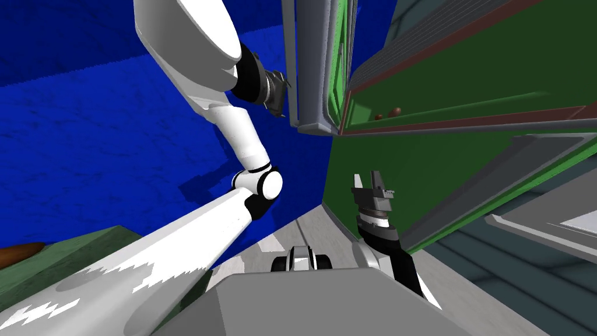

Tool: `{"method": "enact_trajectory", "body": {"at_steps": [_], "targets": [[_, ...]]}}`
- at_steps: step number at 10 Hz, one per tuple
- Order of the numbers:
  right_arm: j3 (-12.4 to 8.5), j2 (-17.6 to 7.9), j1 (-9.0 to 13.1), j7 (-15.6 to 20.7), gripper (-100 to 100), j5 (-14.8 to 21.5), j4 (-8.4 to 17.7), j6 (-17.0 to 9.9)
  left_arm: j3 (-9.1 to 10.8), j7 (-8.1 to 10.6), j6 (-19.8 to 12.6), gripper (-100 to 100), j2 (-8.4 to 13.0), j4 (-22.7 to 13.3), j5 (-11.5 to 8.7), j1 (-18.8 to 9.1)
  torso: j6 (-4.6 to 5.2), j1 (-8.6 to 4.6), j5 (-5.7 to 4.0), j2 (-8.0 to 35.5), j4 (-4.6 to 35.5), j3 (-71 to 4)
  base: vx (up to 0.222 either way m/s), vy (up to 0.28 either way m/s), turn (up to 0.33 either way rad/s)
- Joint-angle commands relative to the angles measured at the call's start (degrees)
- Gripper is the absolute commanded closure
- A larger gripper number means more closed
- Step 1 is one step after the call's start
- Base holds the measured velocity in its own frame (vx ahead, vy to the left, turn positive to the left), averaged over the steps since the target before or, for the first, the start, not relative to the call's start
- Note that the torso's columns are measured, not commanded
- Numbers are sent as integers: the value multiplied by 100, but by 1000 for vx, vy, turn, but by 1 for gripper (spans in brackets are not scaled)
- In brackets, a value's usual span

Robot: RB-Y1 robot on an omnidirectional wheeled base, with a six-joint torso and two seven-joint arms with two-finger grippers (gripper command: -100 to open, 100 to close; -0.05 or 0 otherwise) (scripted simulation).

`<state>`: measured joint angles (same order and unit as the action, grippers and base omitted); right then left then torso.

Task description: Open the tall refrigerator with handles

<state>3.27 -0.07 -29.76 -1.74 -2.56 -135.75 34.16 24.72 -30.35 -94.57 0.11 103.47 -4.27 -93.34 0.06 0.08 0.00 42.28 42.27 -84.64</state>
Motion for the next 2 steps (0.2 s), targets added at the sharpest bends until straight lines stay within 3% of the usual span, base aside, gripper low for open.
{"method": "enact_trajectory", "body": {"at_steps": [1, 2], "targets": [[-1, 0, 0, 0, 0, 0, 0, 0, 57, -34, 296, -100, 25, -449, 96, -45, -1, -3, -2, -2, 2, -2, -49, 47, -1], [-1, 0, -1, 0, 0, 0, 0, 0, 191, -94, 527, -100, 112, -615, 295, -218, -5, -13, -3, -17, -3, -6, -82, 58, -181]]}}
